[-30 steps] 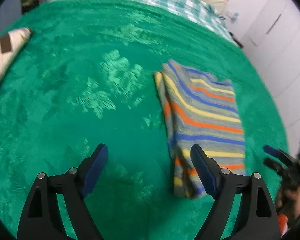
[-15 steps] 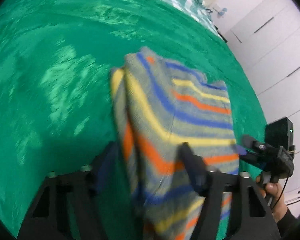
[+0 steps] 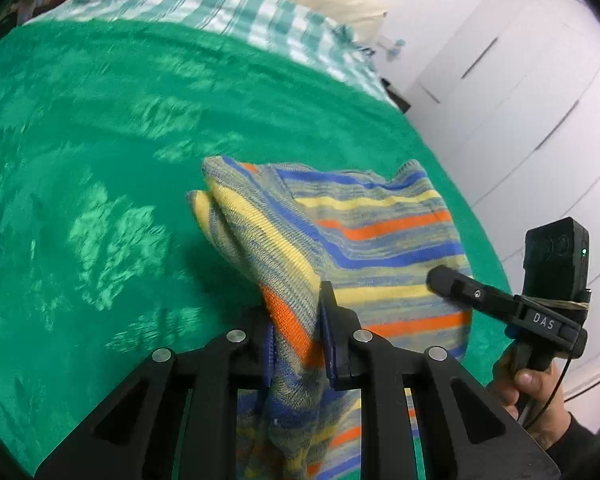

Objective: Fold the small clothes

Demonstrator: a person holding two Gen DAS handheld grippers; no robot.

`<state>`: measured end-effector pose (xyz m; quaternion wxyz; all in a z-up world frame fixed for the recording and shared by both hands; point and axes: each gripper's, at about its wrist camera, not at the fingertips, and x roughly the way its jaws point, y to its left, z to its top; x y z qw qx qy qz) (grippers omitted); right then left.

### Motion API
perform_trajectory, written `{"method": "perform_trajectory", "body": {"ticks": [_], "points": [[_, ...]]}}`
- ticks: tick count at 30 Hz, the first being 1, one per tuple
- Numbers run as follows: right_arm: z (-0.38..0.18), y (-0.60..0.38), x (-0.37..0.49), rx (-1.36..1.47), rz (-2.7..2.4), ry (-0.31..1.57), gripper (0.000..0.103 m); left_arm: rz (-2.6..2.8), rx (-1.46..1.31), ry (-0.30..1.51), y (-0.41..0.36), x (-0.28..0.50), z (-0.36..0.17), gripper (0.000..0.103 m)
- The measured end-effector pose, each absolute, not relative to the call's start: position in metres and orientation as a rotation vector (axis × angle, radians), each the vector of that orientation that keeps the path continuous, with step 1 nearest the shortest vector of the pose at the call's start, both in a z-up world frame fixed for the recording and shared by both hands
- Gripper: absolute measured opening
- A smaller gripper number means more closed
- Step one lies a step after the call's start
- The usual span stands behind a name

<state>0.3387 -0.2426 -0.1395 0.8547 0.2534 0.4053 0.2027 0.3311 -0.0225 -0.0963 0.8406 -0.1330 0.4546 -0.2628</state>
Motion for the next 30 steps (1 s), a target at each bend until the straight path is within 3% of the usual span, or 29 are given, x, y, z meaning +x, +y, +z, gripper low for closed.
{"method": "perform_trajectory", "body": {"ticks": [1, 2, 3, 4, 5, 8, 12, 14, 16, 22, 30], "points": [[-0.14, -0.25, 0.337, 0.538, 0.402, 0.856, 0.027, -0.552, -0.264, 0.954, -0.026, 0.332, -0.094, 0.02], [-0.145, -0.255, 0.337, 0.54, 0.373, 0.875, 0.03, -0.532, -0.238, 0.962, -0.033, 0.334, -0.097, 0.03], [-0.152, -0.26, 0.339, 0.536, 0.331, 0.909, 0.044, -0.499, -0.2, 0.982, -0.04, 0.336, -0.104, 0.041], [-0.16, -0.265, 0.339, 0.503, 0.262, 0.953, 0.064, -0.443, -0.14, 1.007, -0.046, 0.337, -0.113, 0.048], [-0.166, -0.271, 0.334, 0.447, 0.168, 0.987, 0.071, -0.38, -0.083, 1.027, -0.048, 0.335, -0.122, 0.055], [-0.165, -0.28, 0.306, 0.369, 0.086, 0.992, 0.075, -0.298, -0.002, 1.02, -0.039, 0.306, -0.132, 0.059], [-0.151, -0.258, 0.253, 0.212, 0.062, 1.012, 0.088, -0.215, 0.12, 0.917, -0.027, 0.245, -0.115, 0.091], [-0.143, -0.244, 0.229, 0.168, 0.066, 1.013, 0.088, -0.167, 0.16, 0.863, -0.024, 0.209, -0.102, 0.099], [-0.138, -0.236, 0.198, 0.144, 0.058, 1.013, 0.095, -0.125, 0.176, 0.848, -0.019, 0.184, -0.096, 0.099], [-0.118, -0.201, 0.106, 0.101, 0.002, 0.972, 0.095, -0.021, 0.091, 0.935, -0.004, 0.126, -0.086, 0.099], [-0.094, -0.173, 0.052, 0.107, -0.027, 0.988, 0.095, 0.001, 0.113, 1.012, -0.002, 0.066, -0.066, 0.099]]}}
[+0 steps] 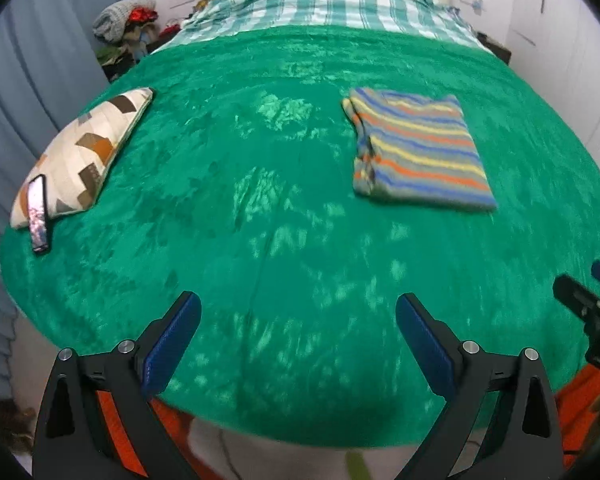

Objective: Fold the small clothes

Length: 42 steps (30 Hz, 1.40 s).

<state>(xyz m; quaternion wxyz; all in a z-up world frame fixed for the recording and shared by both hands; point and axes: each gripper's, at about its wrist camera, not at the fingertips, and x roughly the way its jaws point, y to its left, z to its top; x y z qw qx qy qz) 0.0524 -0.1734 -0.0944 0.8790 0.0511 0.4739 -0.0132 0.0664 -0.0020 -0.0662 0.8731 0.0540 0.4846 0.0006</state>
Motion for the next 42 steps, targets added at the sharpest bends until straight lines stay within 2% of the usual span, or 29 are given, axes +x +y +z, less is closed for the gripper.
{"method": "perform_trajectory", "body": {"ticks": [5, 18, 42], "points": [[-0.069, -0.158, 0.039, 0.09, -0.03, 0.987, 0.095, -0.009, 0.147, 1.077, -0.003, 0.049, -0.057, 0.099], [-0.018, -0.161, 0.028, 0.052, -0.054, 0.952, 0.095, 0.008, 0.188, 1.032, -0.003, 0.045, -0.023, 0.099], [-0.015, -0.155, 0.035, 0.03, -0.059, 1.003, 0.095, -0.009, 0.179, 1.02, -0.013, 0.054, -0.01, 0.099]]}}
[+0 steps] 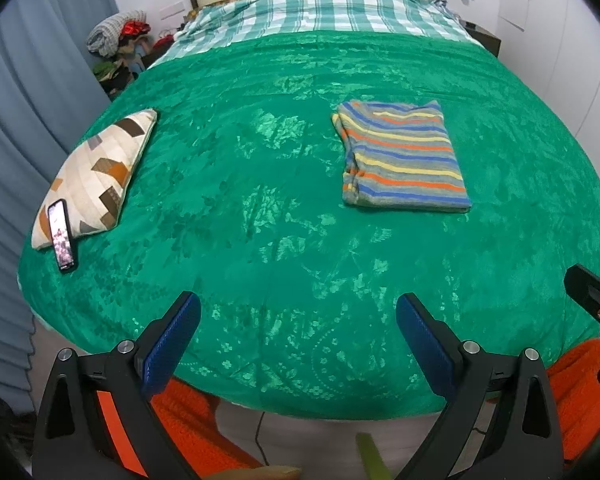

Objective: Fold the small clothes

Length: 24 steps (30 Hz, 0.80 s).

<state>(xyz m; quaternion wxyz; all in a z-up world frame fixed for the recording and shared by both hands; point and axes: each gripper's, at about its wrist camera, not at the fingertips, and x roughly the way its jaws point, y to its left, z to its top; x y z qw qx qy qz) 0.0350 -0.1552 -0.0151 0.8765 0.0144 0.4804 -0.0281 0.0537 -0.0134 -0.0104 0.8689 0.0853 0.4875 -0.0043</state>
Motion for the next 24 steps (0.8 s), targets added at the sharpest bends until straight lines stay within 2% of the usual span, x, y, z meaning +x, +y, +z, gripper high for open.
{"method": "perform_trajectory", "body": {"ticks": [19, 24], "points": [[-0.008, -0.163, 0.035, -0.004, -0.112, 0.999, 0.095, -0.064, 0.182, 0.966, -0.024, 0.06, -0.003, 0.103], [-0.005, -0.165, 0.035, 0.003, -0.118, 0.996, 0.095, -0.027, 0.28, 0.939, -0.035, 0.059, -0.004, 0.103]]}}
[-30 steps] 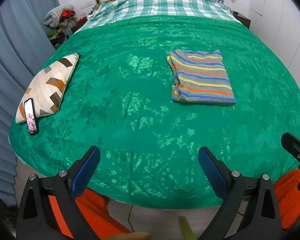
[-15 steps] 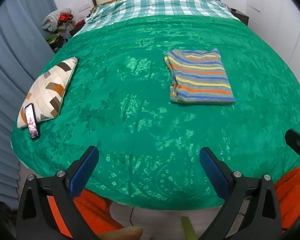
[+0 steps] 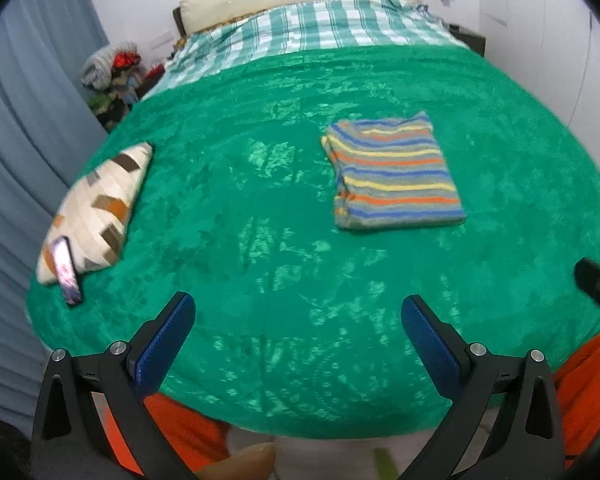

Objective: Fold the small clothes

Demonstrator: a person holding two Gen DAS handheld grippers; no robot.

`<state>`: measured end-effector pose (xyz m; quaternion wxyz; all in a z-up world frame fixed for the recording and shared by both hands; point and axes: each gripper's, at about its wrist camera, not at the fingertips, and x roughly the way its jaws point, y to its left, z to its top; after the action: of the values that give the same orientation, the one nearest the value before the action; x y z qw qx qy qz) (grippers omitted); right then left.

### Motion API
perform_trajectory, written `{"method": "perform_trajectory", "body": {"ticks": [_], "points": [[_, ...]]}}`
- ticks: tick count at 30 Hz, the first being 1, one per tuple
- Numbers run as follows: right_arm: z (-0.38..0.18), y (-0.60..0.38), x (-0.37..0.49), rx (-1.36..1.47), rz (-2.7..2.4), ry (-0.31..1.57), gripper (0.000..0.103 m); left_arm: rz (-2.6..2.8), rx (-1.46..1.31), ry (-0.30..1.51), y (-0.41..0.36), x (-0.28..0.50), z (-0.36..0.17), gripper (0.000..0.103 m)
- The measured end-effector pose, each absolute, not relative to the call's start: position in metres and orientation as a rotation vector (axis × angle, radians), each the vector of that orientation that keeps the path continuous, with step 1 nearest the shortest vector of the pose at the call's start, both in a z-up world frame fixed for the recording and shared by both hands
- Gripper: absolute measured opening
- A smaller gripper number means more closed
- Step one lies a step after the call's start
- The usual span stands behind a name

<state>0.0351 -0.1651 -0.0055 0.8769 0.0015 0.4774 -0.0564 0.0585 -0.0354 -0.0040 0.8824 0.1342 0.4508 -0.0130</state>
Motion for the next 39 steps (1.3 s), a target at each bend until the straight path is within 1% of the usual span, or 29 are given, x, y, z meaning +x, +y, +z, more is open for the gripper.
{"method": "perform_trajectory", "body": {"ticks": [7, 18, 39], "points": [[-0.007, -0.164, 0.038, 0.013, -0.11, 1.007, 0.095, -0.045, 0.254, 0.997, -0.032, 0.061, -0.004, 0.103], [-0.004, -0.153, 0.046, 0.028, -0.099, 1.04, 0.095, -0.053, 0.166, 1.019, -0.021, 0.067, 0.012, 0.103], [-0.001, -0.151, 0.055, 0.012, -0.116, 1.032, 0.095, -0.075, 0.17, 1.058, -0.029, 0.077, 0.003, 0.103]]}}
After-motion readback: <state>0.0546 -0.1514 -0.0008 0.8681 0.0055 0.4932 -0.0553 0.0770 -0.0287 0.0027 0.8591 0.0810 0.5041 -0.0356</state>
